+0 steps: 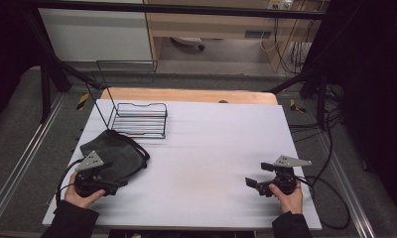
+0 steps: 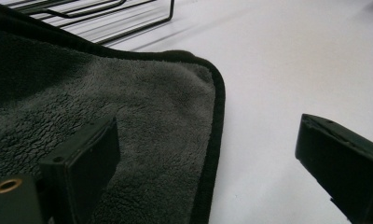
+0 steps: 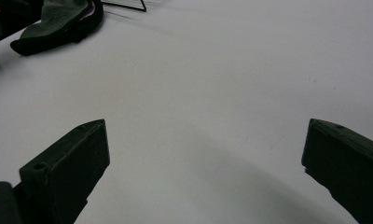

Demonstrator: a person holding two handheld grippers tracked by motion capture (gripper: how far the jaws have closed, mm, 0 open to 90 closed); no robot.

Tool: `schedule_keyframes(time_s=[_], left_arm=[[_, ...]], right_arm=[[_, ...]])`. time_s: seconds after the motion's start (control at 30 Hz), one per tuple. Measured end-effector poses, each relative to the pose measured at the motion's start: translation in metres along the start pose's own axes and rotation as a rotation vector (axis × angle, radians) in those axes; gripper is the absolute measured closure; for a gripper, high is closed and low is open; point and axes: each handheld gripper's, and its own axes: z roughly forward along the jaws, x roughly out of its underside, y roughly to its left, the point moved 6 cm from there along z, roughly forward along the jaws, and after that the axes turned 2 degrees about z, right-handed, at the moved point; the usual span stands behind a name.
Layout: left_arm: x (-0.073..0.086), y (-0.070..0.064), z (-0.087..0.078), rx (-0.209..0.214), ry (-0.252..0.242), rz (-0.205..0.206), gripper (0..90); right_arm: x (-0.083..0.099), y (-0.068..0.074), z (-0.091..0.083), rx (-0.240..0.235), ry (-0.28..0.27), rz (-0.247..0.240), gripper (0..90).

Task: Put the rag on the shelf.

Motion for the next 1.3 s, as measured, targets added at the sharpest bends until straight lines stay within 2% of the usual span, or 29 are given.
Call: schedule_keyframes(time_s=[0.33,0.5,0.57,0.73,0.77,0.83,0.87,1.0,1.13,1.3], left_arm=[[-0.003,0.002,-0.006,-0.020,-0.008,-0.026,12.5],[-0.004,0.002,-0.010,-0.022,0.004,-0.028,19.4],[-0.004,0.001,-0.011,-0.011,0.008,-0.036,28.6],[0.002,0.000,-0.007,-0.007,0.082,-0.033,39.0],[0.007,0.001,-0.003,-0.025,0.119,-0.029,39.8],[0.012,0.002,0.001,-0.041,0.160,-0.020,40.7],[0.012,0.002,0.001,-0.041,0.160,-0.020,40.9],[0.020,0.004,0.009,-0.073,0.220,-0.005,42.4],[0.021,0.004,0.010,-0.091,0.228,0.006,44.8],[0.023,0.007,0.013,-0.119,0.229,0.024,54.2]], right_arm=[[0.001,0.001,0.000,-0.001,0.001,0.001,1.4],[0.002,0.001,0.002,0.005,0.018,-0.001,1.4],[0.003,0.001,0.003,0.009,0.026,-0.008,1.4],[0.005,0.001,0.005,0.011,0.043,-0.009,1.4],[0.006,0.001,0.005,0.010,0.045,-0.009,1.5],[0.006,0.001,0.006,0.010,0.050,-0.009,1.4],[0.006,0.001,0.006,0.010,0.049,-0.009,1.5],[0.006,0.001,0.006,0.010,0.050,-0.009,1.5],[0.007,0.001,0.007,0.010,0.052,-0.011,1.5],[0.007,0.001,0.007,0.009,0.055,-0.014,1.5]])
